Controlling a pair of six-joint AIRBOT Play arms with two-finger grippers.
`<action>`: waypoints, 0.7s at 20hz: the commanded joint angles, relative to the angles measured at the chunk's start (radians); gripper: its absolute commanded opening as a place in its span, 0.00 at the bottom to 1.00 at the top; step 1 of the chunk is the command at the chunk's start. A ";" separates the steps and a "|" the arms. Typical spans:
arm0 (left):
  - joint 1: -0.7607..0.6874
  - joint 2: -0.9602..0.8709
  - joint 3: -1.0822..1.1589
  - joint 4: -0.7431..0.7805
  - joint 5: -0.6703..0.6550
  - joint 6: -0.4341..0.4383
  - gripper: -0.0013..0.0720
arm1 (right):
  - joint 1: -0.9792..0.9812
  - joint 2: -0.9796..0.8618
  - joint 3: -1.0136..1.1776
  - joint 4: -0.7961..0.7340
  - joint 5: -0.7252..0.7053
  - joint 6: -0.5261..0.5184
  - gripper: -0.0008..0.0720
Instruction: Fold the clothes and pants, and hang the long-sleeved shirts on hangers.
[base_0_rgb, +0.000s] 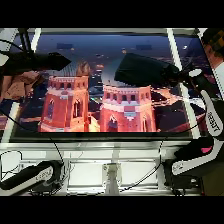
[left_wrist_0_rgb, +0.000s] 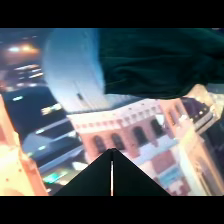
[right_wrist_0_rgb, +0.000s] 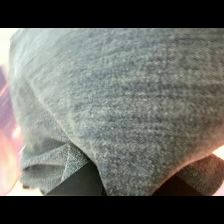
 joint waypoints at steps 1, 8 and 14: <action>0.002 0.000 0.001 0.000 0.000 0.000 0.06 | -0.064 0.051 0.008 -0.282 0.032 0.175 0.05; 0.003 0.001 0.001 0.006 0.002 0.004 0.06 | -0.315 0.180 0.008 -0.672 0.296 0.256 0.05; 0.003 0.001 0.001 0.030 0.001 0.003 0.06 | -0.596 0.317 -0.031 -0.959 0.621 0.330 0.05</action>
